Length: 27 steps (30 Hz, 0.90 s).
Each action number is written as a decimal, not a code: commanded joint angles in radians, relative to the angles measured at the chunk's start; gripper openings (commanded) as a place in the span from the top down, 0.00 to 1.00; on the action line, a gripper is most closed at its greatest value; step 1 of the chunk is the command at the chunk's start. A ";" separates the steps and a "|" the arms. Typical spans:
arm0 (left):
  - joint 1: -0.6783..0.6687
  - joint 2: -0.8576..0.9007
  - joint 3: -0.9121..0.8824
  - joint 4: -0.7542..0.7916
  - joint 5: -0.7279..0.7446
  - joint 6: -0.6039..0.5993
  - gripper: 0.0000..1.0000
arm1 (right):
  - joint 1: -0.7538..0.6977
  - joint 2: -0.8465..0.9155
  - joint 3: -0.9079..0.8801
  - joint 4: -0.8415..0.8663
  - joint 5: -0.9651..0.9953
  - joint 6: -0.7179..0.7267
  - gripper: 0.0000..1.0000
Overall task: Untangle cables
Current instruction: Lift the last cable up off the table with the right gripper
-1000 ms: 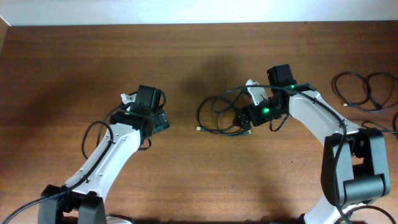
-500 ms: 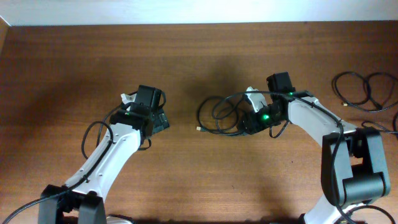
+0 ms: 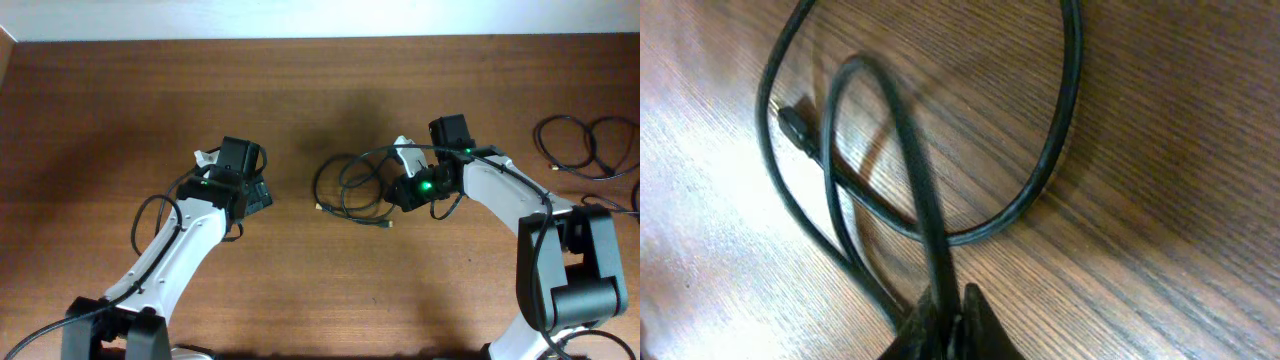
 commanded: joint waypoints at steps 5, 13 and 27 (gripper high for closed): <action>0.002 -0.001 -0.006 0.001 0.000 -0.010 0.01 | 0.004 -0.001 0.008 -0.010 -0.021 0.101 0.96; 0.002 -0.001 -0.006 0.001 0.000 -0.010 0.01 | 0.004 -0.082 0.219 -0.217 -0.024 0.111 0.96; 0.002 -0.001 -0.007 0.001 0.000 -0.010 0.01 | 0.003 -0.156 0.713 -0.330 0.021 0.111 0.96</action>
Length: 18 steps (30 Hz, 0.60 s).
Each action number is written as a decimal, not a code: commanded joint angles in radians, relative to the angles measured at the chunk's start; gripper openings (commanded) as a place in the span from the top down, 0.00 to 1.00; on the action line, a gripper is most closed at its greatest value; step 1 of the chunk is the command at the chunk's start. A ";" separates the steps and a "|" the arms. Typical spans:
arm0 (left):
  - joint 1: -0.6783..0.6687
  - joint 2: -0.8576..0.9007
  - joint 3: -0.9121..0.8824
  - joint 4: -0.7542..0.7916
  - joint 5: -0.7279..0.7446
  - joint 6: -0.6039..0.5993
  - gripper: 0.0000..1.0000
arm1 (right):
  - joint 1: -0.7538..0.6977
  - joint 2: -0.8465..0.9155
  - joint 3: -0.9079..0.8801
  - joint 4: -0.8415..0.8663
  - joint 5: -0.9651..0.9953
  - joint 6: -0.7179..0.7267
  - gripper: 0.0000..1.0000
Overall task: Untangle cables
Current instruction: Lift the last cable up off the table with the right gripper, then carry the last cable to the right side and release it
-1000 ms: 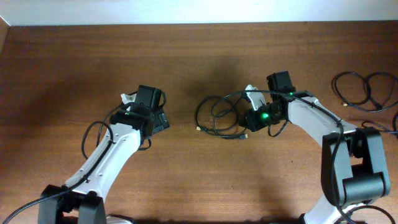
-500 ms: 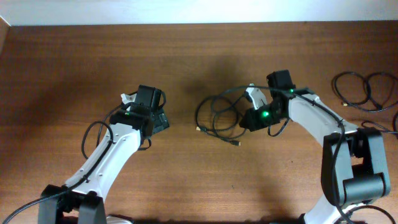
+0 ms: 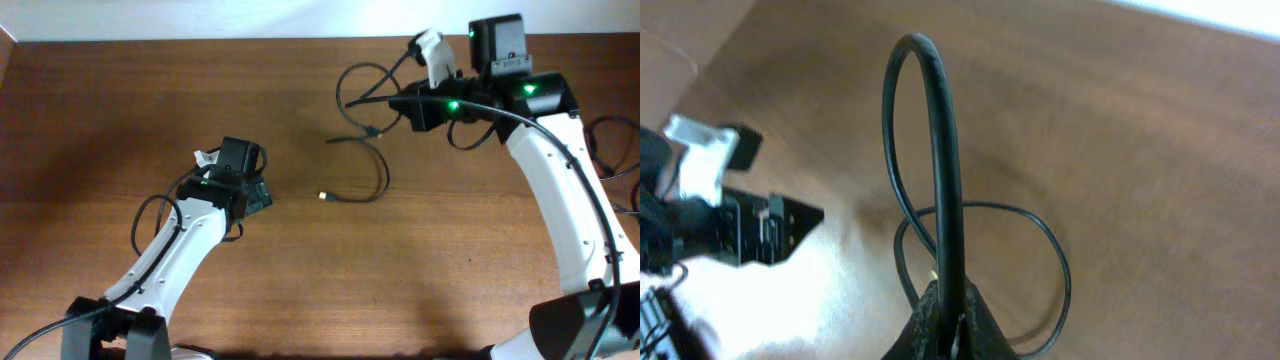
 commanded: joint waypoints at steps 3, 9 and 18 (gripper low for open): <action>0.002 -0.001 -0.006 0.002 0.000 -0.010 0.01 | 0.002 -0.019 0.114 0.049 0.123 0.004 0.96; 0.002 -0.001 -0.006 0.002 0.000 -0.010 0.01 | 0.001 -0.019 0.134 0.145 0.400 0.004 0.96; 0.002 -0.001 -0.006 0.002 0.000 -0.010 0.01 | -0.122 -0.019 0.134 0.237 0.623 0.005 0.96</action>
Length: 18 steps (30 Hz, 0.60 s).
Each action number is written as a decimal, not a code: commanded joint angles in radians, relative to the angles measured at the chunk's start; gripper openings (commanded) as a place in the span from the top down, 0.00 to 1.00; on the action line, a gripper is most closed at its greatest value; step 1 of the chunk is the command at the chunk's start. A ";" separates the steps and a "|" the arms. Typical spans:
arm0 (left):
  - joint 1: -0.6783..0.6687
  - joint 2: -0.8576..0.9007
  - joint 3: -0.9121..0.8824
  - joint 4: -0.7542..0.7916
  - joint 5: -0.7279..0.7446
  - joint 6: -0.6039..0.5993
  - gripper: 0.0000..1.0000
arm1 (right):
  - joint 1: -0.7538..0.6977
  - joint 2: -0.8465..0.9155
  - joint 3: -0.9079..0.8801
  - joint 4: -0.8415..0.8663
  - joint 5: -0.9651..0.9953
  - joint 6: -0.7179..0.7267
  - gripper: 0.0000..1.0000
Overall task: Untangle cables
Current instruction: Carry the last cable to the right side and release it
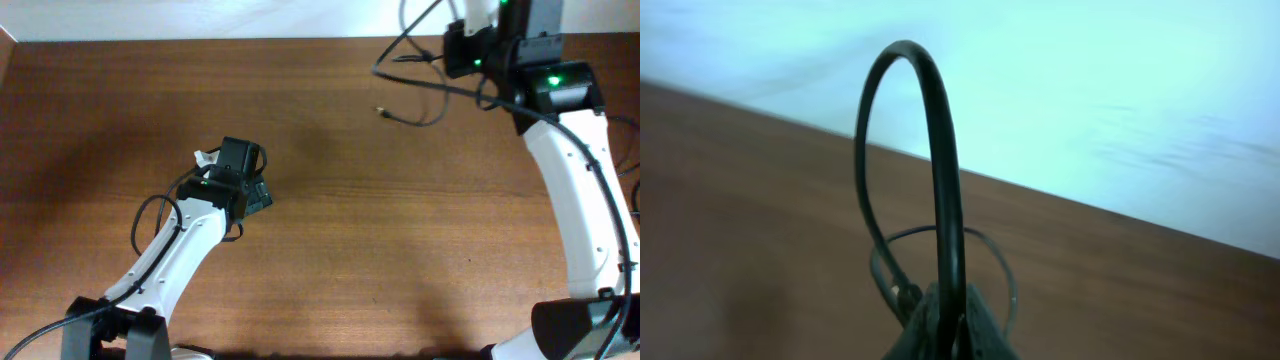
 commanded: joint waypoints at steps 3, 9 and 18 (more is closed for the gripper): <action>0.002 -0.001 -0.006 0.002 0.000 -0.010 0.01 | -0.144 -0.019 0.025 0.021 0.089 0.008 0.96; 0.002 -0.001 -0.006 0.002 0.000 -0.010 0.01 | -0.292 -0.019 0.025 0.078 0.089 0.008 0.96; 0.002 -0.001 -0.006 0.002 0.000 -0.010 0.01 | -0.343 0.003 0.024 0.113 0.089 0.008 0.96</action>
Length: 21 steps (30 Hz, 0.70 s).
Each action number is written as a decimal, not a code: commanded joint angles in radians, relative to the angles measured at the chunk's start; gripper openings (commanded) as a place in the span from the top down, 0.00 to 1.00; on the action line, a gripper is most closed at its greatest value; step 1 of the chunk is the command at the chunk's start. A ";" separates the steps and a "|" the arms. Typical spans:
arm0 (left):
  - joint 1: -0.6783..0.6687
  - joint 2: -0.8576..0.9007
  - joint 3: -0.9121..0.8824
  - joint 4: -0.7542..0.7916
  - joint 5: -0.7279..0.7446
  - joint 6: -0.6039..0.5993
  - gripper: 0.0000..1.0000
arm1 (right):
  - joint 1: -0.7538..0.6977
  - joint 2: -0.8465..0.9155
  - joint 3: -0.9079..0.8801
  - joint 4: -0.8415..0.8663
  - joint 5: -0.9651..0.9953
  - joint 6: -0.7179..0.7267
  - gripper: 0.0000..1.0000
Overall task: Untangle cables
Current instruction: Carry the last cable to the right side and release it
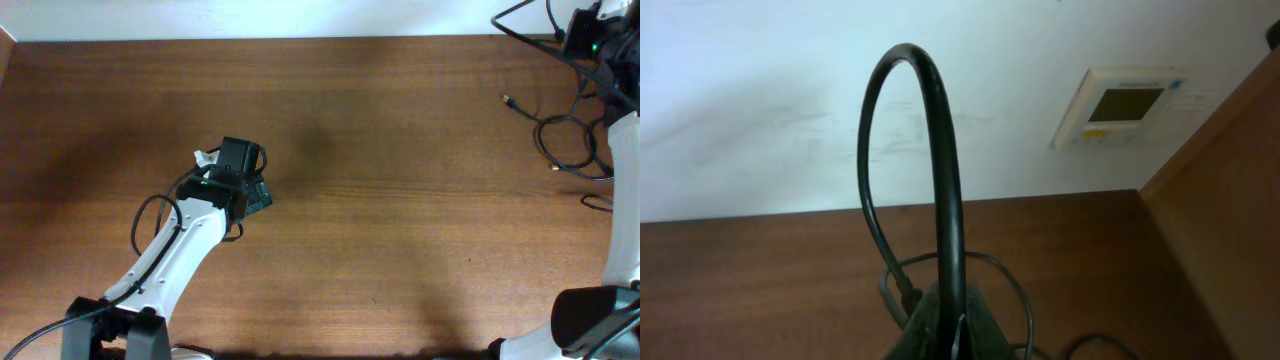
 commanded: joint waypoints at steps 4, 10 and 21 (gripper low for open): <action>0.002 -0.001 -0.006 0.001 0.000 -0.010 0.01 | -0.005 0.031 0.024 0.014 0.008 0.008 0.96; 0.002 -0.001 -0.006 0.001 0.000 -0.010 0.01 | -0.005 0.109 0.019 -0.001 -0.009 0.008 0.96; 0.002 -0.001 -0.006 0.001 0.000 -0.010 0.01 | -0.005 0.216 0.019 0.065 -0.158 0.136 0.96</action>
